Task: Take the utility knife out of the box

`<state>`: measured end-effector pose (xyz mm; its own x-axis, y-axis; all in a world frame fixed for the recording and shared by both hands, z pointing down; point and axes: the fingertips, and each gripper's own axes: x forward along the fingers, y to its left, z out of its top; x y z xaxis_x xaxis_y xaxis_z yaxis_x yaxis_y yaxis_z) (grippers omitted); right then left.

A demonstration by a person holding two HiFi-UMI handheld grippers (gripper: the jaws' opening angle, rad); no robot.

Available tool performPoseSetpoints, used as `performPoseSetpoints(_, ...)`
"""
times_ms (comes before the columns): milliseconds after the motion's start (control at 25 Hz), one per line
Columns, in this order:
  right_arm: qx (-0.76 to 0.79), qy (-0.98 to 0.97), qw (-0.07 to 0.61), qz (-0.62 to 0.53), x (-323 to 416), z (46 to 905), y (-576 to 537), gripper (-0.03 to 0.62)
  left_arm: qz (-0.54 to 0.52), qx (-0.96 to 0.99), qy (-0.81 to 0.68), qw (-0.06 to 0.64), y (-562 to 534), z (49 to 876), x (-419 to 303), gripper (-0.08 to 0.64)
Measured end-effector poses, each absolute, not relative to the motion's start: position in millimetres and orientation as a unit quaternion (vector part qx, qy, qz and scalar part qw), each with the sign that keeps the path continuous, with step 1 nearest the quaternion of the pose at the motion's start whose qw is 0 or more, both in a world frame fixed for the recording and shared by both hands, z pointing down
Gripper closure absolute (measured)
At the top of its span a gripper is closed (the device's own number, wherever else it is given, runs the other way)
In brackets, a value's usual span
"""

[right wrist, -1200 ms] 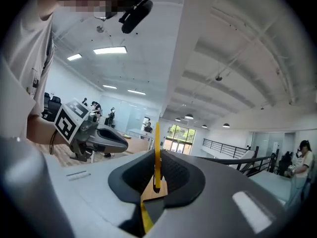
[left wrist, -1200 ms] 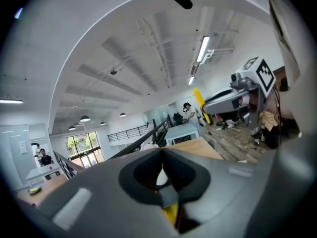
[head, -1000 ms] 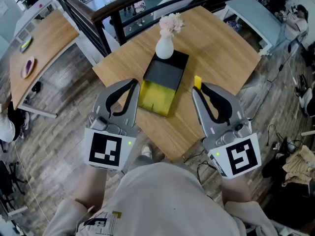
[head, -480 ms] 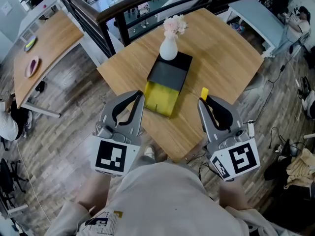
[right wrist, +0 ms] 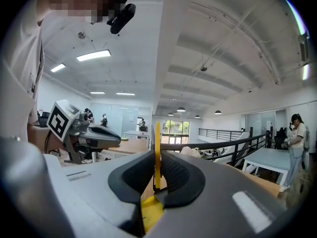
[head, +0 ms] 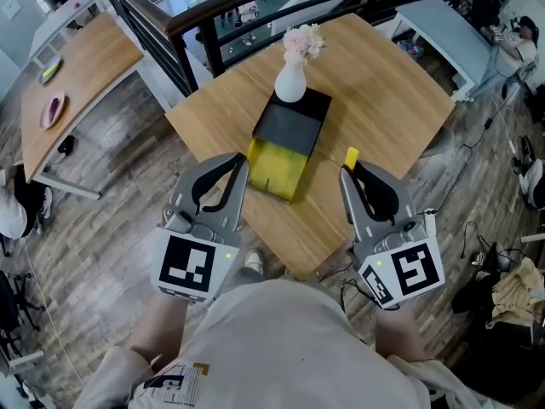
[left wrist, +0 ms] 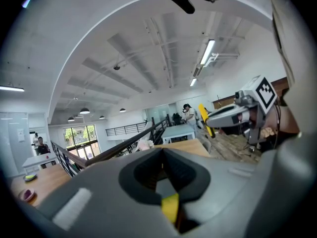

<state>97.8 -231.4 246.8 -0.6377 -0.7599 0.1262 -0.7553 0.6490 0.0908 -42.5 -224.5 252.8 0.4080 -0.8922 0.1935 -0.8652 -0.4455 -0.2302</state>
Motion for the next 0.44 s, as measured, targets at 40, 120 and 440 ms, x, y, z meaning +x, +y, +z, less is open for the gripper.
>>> performPoseSetpoints(40,0.418,-0.905,0.078,-0.015,97.5,246.8,-230.2,0.548,-0.147,-0.838,0.523,0.053,-224.0,252.5,-42.3,0.558)
performPoseSetpoints(120,0.416,-0.906,0.080,-0.015,96.6,246.6,-229.6,0.548,-0.148,-0.838,0.523,0.053,-223.9,252.1,-42.2,0.558)
performPoseSetpoints(440,0.422,-0.903,0.083,-0.023,92.7,245.0,-239.7,0.548,-0.140,-0.832,0.535,0.052,-232.6,249.3,-51.3,0.558)
